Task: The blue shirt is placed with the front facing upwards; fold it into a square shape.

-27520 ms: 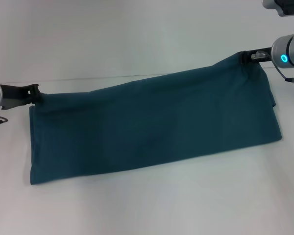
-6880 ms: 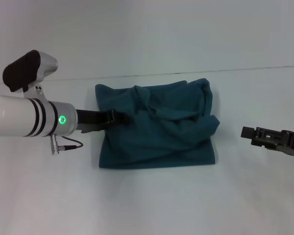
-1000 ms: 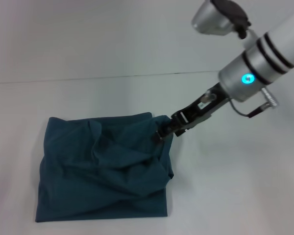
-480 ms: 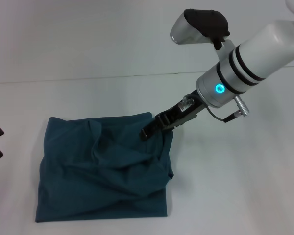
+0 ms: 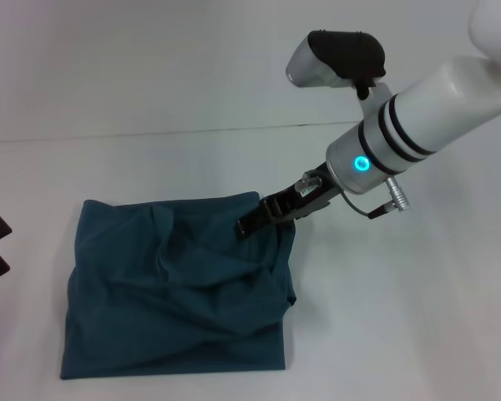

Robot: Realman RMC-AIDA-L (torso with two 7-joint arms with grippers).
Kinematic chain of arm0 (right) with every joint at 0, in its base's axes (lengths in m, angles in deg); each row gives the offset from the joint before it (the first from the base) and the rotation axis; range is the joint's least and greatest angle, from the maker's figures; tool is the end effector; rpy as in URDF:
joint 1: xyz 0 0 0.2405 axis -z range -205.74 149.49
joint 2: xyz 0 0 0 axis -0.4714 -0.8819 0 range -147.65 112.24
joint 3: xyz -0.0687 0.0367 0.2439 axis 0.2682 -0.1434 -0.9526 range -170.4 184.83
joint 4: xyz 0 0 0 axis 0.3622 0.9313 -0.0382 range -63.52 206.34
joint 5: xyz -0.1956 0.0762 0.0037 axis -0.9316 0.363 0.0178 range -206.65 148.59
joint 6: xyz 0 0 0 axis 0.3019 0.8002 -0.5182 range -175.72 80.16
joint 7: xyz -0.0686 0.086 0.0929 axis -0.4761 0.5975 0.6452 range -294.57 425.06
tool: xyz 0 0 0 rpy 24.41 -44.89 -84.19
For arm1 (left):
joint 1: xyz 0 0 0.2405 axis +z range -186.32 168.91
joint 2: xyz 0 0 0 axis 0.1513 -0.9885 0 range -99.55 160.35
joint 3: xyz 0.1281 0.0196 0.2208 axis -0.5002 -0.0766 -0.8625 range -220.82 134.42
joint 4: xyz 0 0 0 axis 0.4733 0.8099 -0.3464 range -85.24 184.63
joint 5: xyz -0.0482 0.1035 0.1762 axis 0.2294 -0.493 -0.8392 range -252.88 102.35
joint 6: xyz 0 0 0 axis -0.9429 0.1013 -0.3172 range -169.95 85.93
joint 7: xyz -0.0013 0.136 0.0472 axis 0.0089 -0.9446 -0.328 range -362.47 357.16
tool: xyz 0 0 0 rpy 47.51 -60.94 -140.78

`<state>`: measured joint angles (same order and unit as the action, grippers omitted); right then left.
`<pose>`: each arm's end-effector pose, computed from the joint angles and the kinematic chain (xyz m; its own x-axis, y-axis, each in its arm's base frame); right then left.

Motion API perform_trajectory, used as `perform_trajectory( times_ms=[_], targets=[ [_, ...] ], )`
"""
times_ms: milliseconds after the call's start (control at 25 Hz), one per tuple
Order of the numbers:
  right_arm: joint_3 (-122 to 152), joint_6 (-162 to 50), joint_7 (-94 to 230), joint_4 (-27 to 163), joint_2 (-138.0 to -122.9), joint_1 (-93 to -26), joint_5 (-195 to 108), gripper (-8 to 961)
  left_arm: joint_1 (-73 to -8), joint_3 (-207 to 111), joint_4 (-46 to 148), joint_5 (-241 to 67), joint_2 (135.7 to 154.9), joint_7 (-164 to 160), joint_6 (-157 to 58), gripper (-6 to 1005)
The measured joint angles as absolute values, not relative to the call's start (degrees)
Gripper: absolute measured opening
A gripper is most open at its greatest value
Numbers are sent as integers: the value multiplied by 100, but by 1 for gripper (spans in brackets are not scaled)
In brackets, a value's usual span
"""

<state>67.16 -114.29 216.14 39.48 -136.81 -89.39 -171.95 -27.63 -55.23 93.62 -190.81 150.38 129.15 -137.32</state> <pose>0.1418 0.4352 -0.0589 0.5385 -0.8389 -0.0791 -0.8152 -0.4949 -0.3009 -0.3435 0.2717 0.0749 -0.2332 0.6738 0.7011 0.9141 -0.0939 0.3944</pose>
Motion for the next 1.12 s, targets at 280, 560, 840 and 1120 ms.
perform_trajectory(
  times_ms=[280,560,840,1120],
  targets=[
    [6724,-10967,21658,4235,-13726,-8992,-17194,790,-2793,-5525,9223,-19092,15040,12839,-13627,936],
    [6725,-10376,21623,4525,-13769,-9032,-17037,788,-2818,-5529,9108,-19092,15046,12779,-13538,936],
    [6724,-10152,21399,4726,-13771,-9020,-16629,787,-2821,-5533,9099,-19091,15046,12770,-13527,936],
    [6861,-10105,21427,4760,-13771,-8990,-16577,785,-2858,-5532,9071,-19086,15051,12756,-13525,936]
  ],
)
